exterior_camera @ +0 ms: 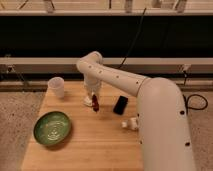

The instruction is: Place the pepper on the white sponge

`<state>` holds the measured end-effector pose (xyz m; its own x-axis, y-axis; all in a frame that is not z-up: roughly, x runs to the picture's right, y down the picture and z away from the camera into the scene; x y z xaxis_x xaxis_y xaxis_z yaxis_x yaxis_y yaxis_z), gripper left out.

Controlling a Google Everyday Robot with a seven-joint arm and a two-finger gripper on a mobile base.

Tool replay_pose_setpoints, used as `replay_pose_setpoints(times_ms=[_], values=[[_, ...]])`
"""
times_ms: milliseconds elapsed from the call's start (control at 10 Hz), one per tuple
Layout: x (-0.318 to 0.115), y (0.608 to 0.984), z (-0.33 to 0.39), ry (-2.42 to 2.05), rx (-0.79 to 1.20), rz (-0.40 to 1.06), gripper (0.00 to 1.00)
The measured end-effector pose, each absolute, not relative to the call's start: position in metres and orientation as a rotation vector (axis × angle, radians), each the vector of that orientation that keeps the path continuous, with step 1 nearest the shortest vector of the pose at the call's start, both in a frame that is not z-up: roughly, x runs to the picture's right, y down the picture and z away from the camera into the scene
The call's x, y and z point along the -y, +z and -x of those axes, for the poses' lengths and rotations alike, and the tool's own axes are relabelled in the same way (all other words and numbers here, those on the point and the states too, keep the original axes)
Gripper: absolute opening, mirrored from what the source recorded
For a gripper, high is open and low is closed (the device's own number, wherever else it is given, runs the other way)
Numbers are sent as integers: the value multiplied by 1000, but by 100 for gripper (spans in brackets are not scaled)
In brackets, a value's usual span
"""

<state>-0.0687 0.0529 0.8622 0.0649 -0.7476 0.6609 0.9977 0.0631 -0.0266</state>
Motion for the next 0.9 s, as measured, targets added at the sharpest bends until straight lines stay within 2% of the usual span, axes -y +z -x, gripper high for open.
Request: replay_pose_setpoints(times_ms=[700, 800, 900], values=[[-54, 873, 59, -1404, 579, 556, 0], [-53, 873, 52, -1402, 581, 553, 2], [-53, 875, 50, -1404, 586, 552, 8]])
